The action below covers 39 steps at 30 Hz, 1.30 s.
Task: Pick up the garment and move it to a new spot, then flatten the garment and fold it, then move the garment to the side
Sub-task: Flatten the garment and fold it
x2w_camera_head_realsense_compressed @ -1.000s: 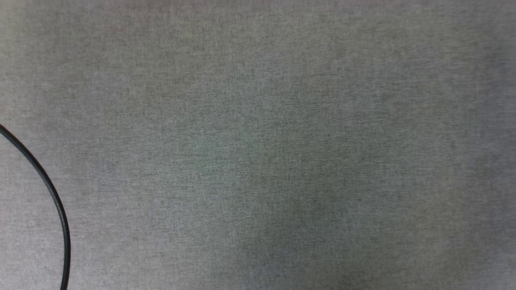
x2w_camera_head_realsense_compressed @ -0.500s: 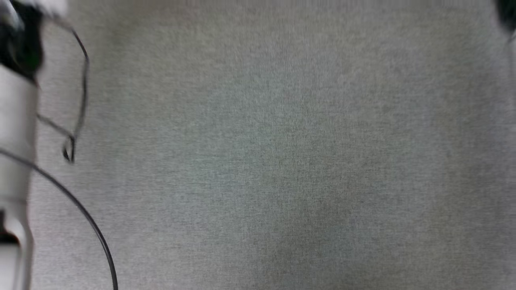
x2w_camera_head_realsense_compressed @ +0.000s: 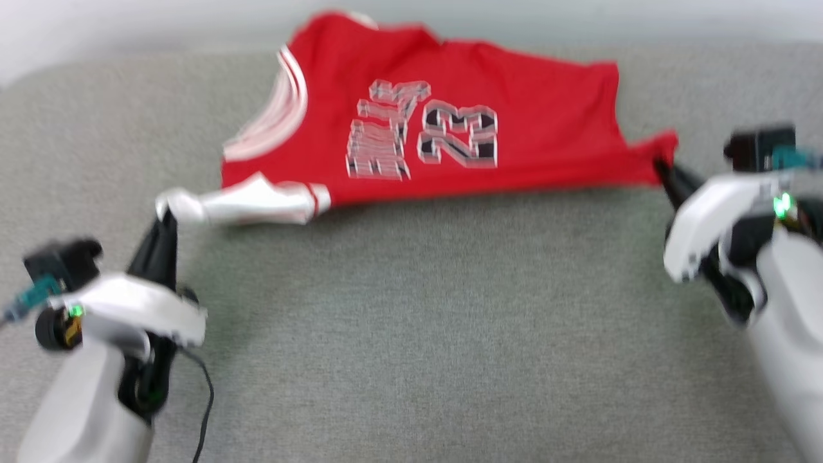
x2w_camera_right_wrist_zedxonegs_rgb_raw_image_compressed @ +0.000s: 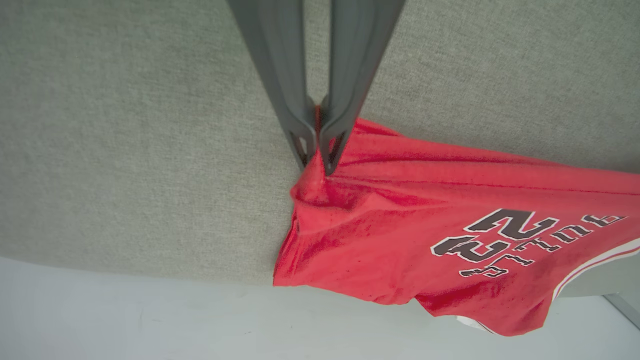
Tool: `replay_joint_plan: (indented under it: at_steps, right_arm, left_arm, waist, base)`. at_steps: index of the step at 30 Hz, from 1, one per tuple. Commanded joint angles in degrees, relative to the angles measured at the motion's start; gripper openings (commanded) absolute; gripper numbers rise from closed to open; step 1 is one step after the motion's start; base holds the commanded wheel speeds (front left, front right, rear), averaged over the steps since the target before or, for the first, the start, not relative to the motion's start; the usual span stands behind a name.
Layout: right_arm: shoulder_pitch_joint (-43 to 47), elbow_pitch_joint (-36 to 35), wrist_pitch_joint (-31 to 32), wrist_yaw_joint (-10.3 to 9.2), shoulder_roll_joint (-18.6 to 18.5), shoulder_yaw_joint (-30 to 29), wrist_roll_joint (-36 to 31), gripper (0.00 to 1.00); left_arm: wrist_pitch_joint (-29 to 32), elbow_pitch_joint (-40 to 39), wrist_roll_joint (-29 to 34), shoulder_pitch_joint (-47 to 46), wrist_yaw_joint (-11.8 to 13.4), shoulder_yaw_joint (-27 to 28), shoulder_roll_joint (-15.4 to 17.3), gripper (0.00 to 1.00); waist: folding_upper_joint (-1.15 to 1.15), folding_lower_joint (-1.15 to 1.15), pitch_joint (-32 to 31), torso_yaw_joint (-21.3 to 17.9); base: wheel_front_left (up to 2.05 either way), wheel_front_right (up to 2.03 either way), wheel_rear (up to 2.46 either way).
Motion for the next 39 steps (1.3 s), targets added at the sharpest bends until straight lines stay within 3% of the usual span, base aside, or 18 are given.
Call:
replay_joint_plan:
  at_steps: [1, 4, 5, 6, 12, 17, 21, 24, 29, 32, 39]
  right_arm:
    - [3.1, -0.9, 0.2, -0.14, -1.6, -0.3, 0.5, 0.00]
    - [9.9, -4.0, 0.7, -0.14, -2.6, -1.0, 1.3, 0.00]
    - [16.8, -7.9, 1.6, -0.18, -3.0, -2.5, 1.8, 0.00]
    - [19.3, -9.2, 2.2, -0.20, -3.2, -3.0, 1.4, 0.00]
    - [34.0, -19.1, 6.7, -0.21, -1.9, -9.1, 0.4, 0.00]
    - [45.0, -30.4, 14.1, -0.21, 0.6, -15.2, -2.8, 0.00]
    - [47.9, -35.3, 17.8, -0.20, 2.1, -17.3, -4.4, 0.00]
    - [49.1, -39.0, 20.5, -0.14, 3.8, -18.6, -5.2, 0.00]
    - [46.5, -42.1, 23.4, -0.13, 6.0, -19.5, -6.9, 0.00]
    - [43.1, -41.5, 25.2, -0.10, 7.2, -19.2, -8.2, 0.00]
    - [37.5, -37.6, 25.0, -0.09, 7.1, -17.1, -8.4, 0.00]
  left_arm:
    - [-0.3, -1.4, 0.0, 2.6, 1.2, 0.8, 1.2, 0.00]
    - [1.1, -5.5, -0.3, 9.8, 3.3, 1.0, 2.2, 0.00]
    - [2.9, -10.7, -0.9, 16.7, 5.8, 1.4, 3.2, 0.00]
    - [3.6, -12.7, -1.5, 19.3, 6.8, 1.6, 3.2, 0.00]
    - [8.5, -25.0, -3.6, 33.1, 12.9, 2.8, 4.1, 0.00]
    - [13.6, -34.6, -5.1, 42.3, 18.4, 4.1, 5.6, 0.00]
    - [15.2, -38.7, -5.3, 43.9, 19.8, 4.3, 6.5, 0.00]
    - [16.0, -41.2, -4.7, 42.7, 19.9, 3.6, 6.7, 0.00]
    - [16.3, -40.9, -3.9, 36.5, 17.8, 1.7, 6.5, 0.00]
    - [15.4, -36.3, -3.0, 28.6, 15.4, -0.5, 4.6, 0.00]
    - [14.5, -26.3, -3.3, 19.9, 11.3, -2.9, 2.2, 0.00]
  waist:
    - [0.00, 0.01, -4.0, 0.5]
    - [0.00, 0.01, -6.7, 0.7]
    - [0.00, 0.01, -9.1, 0.6]
    - [0.00, 0.01, -9.9, 0.6]
    - [0.00, 0.01, -13.0, 1.2]
    - [0.00, 0.01, -14.4, 1.0]
    - [0.00, 0.01, -14.6, 0.9]
    - [0.00, 0.01, -14.4, 1.0]
    - [0.00, 0.01, -12.4, 1.1]
    - [0.00, 0.01, -8.5, 1.2]
    - [0.00, 0.01, -3.5, 0.7]
  base:
    - [0.00, 0.00, 0.00]
    - [0.00, 0.00, 0.00]
    - [0.00, 0.00, 0.00]
    - [0.00, 0.00, 0.00]
    - [0.00, 0.00, 0.00]
    - [0.00, 0.00, 0.00]
    - [0.00, 0.00, 0.00]
    - [0.00, 0.00, 0.00]
    - [0.00, 0.00, 0.00]
    - [0.00, 0.00, 0.00]
    - [0.00, 0.00, 0.00]
